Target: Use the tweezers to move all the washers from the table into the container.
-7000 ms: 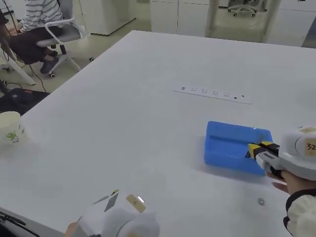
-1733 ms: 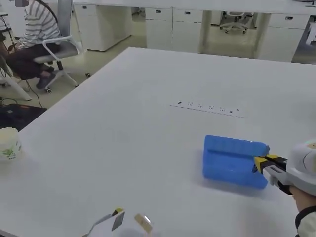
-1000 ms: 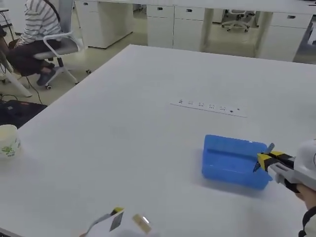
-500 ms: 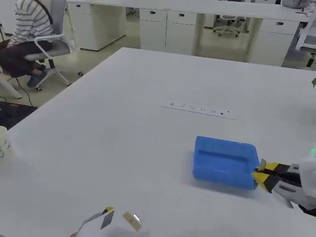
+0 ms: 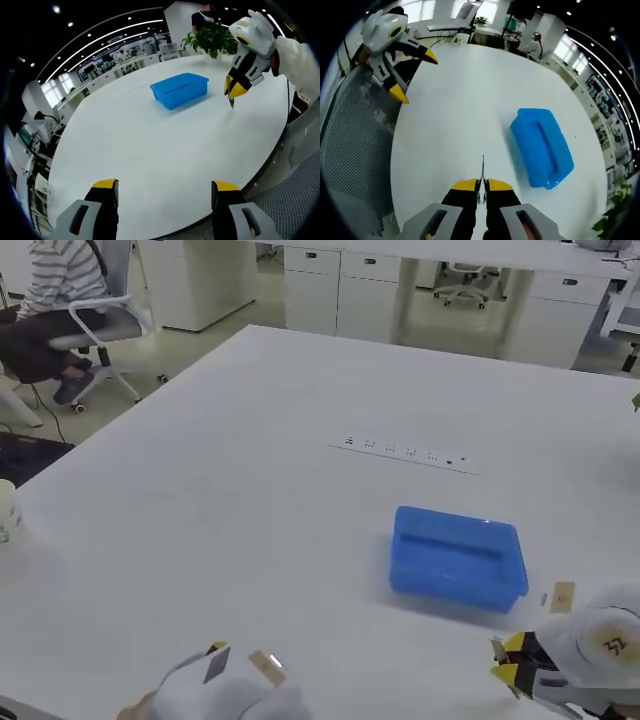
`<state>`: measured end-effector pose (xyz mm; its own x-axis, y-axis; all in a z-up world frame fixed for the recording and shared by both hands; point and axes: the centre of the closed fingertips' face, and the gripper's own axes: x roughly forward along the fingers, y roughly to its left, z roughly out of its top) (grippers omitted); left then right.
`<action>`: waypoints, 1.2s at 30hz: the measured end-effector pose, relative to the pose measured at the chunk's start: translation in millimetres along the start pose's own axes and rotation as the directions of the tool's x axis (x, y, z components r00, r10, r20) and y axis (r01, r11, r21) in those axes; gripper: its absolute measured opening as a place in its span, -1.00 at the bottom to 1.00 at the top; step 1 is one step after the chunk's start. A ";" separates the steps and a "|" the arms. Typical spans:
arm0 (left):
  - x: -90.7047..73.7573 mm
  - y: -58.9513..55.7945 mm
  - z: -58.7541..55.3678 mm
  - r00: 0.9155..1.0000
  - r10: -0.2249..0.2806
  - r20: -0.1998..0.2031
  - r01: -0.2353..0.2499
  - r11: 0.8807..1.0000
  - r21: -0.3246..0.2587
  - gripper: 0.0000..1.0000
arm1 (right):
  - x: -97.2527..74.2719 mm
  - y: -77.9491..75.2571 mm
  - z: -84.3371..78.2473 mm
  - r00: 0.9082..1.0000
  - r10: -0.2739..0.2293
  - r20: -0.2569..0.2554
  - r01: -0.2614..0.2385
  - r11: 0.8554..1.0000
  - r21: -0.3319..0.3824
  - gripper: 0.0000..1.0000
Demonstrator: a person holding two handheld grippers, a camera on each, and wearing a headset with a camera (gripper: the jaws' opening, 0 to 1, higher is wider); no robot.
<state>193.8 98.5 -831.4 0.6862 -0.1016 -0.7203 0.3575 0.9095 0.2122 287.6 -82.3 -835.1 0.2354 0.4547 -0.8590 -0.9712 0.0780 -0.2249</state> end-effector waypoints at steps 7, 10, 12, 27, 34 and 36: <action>0.2 0.7 0.4 1.000 0.002 0.002 -0.002 1.000 0.002 0.53 | 22.9 11.0 19.2 0.997 0.077 -0.010 -0.078 0.992 -0.101 -0.96; 0.1 1.7 0.7 1.000 0.005 0.004 -0.005 1.000 -0.001 0.53 | 33.3 15.8 21.7 0.995 0.101 -0.029 -0.104 0.985 -0.139 -0.96; 0.1 2.3 1.0 1.000 0.008 0.006 -0.008 1.000 -0.003 0.53 | 39.1 17.7 21.8 0.992 0.117 -0.036 -0.121 0.981 -0.150 -0.96; 1.8 4.1 1.1 1.000 0.015 0.010 -0.014 1.000 -0.010 0.53 | 53.7 26.7 11.8 0.978 0.197 -0.064 -0.205 0.965 -0.163 -0.95; 2.6 3.5 0.0 1.000 0.011 0.006 -0.011 1.000 -0.010 0.53 | 53.7 28.8 13.4 0.978 0.201 -0.058 -0.207 0.969 -0.135 -0.88; 2.9 3.0 -0.3 1.000 0.009 0.004 -0.009 1.000 -0.007 0.53 | 52.0 28.4 13.9 0.979 0.195 -0.054 -0.200 0.973 -0.113 -0.82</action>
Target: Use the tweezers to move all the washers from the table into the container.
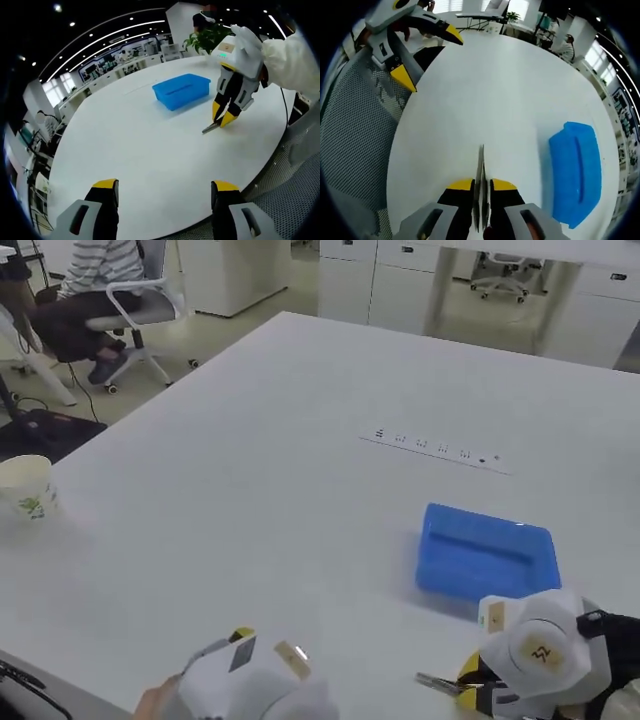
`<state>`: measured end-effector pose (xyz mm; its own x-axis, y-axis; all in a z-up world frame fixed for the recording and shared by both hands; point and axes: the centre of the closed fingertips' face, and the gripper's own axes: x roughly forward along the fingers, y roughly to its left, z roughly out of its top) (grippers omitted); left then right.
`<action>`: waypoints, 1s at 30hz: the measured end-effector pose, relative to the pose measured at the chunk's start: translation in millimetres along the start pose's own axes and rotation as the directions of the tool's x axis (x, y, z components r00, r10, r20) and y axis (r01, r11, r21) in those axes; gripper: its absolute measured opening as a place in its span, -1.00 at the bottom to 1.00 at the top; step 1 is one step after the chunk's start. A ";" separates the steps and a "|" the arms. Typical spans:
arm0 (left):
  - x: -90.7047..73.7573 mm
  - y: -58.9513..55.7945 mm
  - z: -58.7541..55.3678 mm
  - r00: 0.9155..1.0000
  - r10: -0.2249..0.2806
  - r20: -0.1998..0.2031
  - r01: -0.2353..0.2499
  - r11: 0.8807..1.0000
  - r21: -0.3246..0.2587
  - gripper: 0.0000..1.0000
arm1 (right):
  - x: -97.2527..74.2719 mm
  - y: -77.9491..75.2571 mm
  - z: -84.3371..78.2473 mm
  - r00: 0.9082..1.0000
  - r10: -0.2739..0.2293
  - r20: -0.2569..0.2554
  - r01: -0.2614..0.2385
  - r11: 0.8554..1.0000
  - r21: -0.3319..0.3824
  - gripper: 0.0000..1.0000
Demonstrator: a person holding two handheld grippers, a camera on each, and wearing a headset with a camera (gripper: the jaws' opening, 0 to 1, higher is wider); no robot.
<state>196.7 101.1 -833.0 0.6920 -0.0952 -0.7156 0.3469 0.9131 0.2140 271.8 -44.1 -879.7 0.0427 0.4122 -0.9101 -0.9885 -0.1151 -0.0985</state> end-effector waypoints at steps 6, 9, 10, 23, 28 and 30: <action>0.6 -1.0 0.2 1.000 -0.004 0.001 0.004 1.000 0.004 0.53 | -34.3 -5.1 13.2 0.988 -0.115 0.102 0.099 0.984 0.148 -0.74; -2.3 -3.7 8.4 0.999 -0.018 0.047 0.019 1.000 -0.003 0.55 | -54.2 -4.9 15.3 0.969 -0.188 0.162 0.137 0.949 0.283 -0.64; -4.1 -2.9 11.0 0.998 -0.016 0.061 0.016 1.000 -0.006 0.56 | -63.5 -2.9 14.0 0.958 -0.218 0.184 0.146 0.928 0.343 -0.61; -19.5 -2.1 36.0 0.974 -0.094 0.208 0.131 0.976 -0.172 0.80 | -146.1 11.6 -23.6 0.776 -0.592 0.216 0.242 0.597 0.765 0.06; -29.8 -1.3 43.4 0.967 -0.103 0.233 0.148 0.972 -0.184 0.92 | -153.7 25.7 -36.9 0.742 -0.637 0.208 0.225 0.529 0.818 0.33; -35.6 -1.2 48.9 0.964 -0.099 0.248 0.143 0.975 -0.170 0.95 | -155.6 29.8 -41.4 0.730 -0.654 0.198 0.233 0.511 0.828 0.41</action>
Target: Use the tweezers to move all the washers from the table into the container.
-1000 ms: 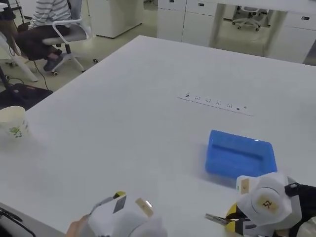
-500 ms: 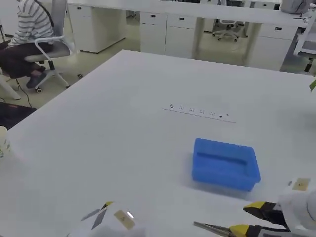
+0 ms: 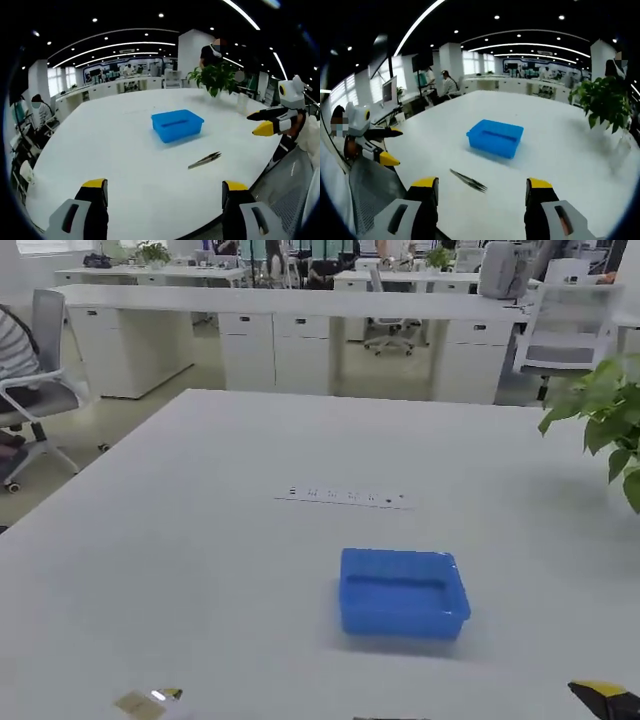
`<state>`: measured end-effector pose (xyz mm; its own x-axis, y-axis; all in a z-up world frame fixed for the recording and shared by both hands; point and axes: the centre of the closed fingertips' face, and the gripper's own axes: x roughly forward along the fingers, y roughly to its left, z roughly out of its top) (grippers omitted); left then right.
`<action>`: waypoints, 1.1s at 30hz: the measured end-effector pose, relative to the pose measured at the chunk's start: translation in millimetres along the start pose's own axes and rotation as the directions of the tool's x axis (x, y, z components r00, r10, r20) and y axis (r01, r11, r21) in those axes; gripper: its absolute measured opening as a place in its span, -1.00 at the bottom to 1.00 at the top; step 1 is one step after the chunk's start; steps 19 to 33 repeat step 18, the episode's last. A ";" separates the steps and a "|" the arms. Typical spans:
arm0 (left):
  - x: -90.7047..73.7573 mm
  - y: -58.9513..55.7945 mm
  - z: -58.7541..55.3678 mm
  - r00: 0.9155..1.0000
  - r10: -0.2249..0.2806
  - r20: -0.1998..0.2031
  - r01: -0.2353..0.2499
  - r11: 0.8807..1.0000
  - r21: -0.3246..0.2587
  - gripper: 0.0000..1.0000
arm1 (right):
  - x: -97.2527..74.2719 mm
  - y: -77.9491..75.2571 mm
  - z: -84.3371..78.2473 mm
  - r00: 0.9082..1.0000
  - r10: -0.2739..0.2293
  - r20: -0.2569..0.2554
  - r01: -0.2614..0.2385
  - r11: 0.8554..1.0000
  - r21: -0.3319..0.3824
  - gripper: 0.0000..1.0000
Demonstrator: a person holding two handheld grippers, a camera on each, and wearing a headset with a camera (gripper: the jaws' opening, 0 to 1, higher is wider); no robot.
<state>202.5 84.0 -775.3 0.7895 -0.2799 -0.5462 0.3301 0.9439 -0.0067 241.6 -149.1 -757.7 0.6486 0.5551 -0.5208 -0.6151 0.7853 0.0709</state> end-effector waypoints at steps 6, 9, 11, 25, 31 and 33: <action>-7.1 -0.9 13.9 0.999 0.001 0.033 -0.001 1.000 0.000 0.98 | -5.8 -5.9 -13.3 0.999 -0.049 -0.012 0.049 0.998 0.030 0.76; -9.3 -1.5 20.0 0.999 0.007 0.051 -0.008 1.000 0.009 0.99 | -8.0 -6.4 -13.0 0.998 -0.055 -0.003 0.055 0.998 0.024 0.87; -9.0 -0.9 21.7 0.998 0.014 0.053 -0.015 1.000 0.027 0.99 | -8.6 -7.0 -2.6 0.997 -0.057 0.060 0.055 0.998 0.029 0.98; -7.3 1.8 23.5 0.999 0.020 0.045 -0.023 0.998 0.059 0.99 | -9.3 -10.9 -0.9 0.995 -0.060 0.076 0.059 0.998 0.024 0.98; -7.3 1.8 23.5 0.999 0.020 0.045 -0.023 0.998 0.059 0.99 | -9.3 -10.9 -0.9 0.995 -0.060 0.076 0.059 0.998 0.024 0.98; -7.3 1.8 23.5 0.999 0.020 0.045 -0.023 0.998 0.059 0.99 | -9.3 -10.9 -0.9 0.995 -0.060 0.076 0.059 0.998 0.024 0.98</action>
